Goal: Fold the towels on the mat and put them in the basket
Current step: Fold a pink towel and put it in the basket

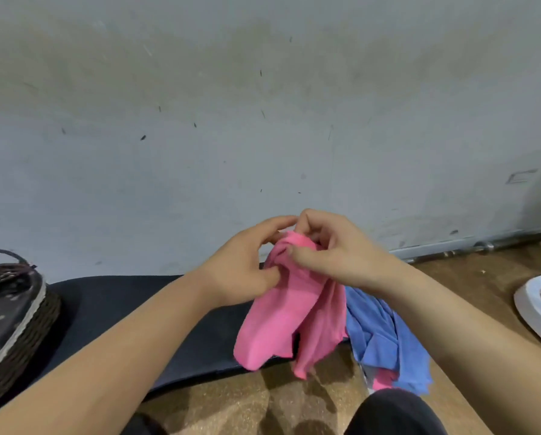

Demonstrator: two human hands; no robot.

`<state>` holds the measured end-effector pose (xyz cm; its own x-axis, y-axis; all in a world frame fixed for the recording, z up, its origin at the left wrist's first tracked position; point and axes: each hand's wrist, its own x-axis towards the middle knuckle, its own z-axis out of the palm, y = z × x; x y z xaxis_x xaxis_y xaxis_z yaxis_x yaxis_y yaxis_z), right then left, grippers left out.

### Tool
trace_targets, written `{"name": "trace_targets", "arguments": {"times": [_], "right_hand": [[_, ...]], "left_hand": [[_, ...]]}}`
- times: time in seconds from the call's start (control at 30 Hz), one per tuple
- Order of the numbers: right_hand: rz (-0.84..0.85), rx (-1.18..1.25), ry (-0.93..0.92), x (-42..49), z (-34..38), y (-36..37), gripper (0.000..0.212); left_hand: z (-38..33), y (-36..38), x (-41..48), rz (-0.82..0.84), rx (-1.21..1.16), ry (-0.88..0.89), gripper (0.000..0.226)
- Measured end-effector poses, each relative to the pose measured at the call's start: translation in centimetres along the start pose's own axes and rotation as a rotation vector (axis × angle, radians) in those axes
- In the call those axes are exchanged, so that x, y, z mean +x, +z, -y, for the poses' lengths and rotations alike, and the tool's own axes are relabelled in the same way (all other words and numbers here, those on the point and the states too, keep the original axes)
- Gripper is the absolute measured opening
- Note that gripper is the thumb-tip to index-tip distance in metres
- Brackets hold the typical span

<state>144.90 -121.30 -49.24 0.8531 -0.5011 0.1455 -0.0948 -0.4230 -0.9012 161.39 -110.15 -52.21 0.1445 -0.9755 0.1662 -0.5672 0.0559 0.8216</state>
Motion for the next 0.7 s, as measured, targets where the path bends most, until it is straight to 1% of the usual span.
{"name": "trace_targets", "arguments": {"times": [0.07, 0.13, 0.17, 0.23, 0.27, 0.33, 0.43, 0.53, 0.63, 0.7], "right_hand": [[0.037, -0.037, 0.006, 0.0, 1.1, 0.3, 0.023], [0.062, -0.152, -0.001, 0.0, 1.8, 0.7, 0.025], [0.078, -0.208, -0.006, 0.0, 2.1, 1.0, 0.026], [0.112, -0.248, -0.008, -0.2, 2.6, 1.8, 0.029], [0.126, -0.249, -0.015, -0.3, 2.9, 2.2, 0.031], [0.145, -0.257, -0.055, -0.7, 3.0, 2.8, 0.035], [0.192, -0.267, -0.069, -1.3, 2.5, 3.2, 0.031], [0.232, -0.188, -0.028, -2.1, 2.1, 2.9, 0.042], [0.252, -0.114, -0.044, -1.7, 1.7, 2.9, 0.042], [0.22, -0.053, -0.06, -0.9, 1.3, 3.4, 0.042]], "left_hand": [[-1.0, -0.9, -2.0, -0.012, -0.015, -0.049, 0.05], [-1.5, -1.8, -3.9, -0.069, 0.068, -0.114, 0.026], [-1.7, -2.3, -4.8, -0.104, 0.11, -0.15, 0.018], [-2.2, -3.3, -6.4, -0.137, 0.165, -0.197, 0.025], [-2.5, -3.8, -7.0, -0.124, 0.164, -0.207, 0.029], [-3.4, -4.4, -8.0, -0.079, 0.077, -0.215, 0.033], [-4.0, -4.9, -8.6, -0.072, -0.043, -0.232, 0.035], [-4.2, -5.4, -8.8, -0.129, -0.042, -0.239, 0.034], [-4.3, -5.9, -9.5, -0.233, 0.062, -0.223, 0.032], [-4.2, -6.2, -10.2, -0.296, 0.139, -0.211, 0.032]]}}
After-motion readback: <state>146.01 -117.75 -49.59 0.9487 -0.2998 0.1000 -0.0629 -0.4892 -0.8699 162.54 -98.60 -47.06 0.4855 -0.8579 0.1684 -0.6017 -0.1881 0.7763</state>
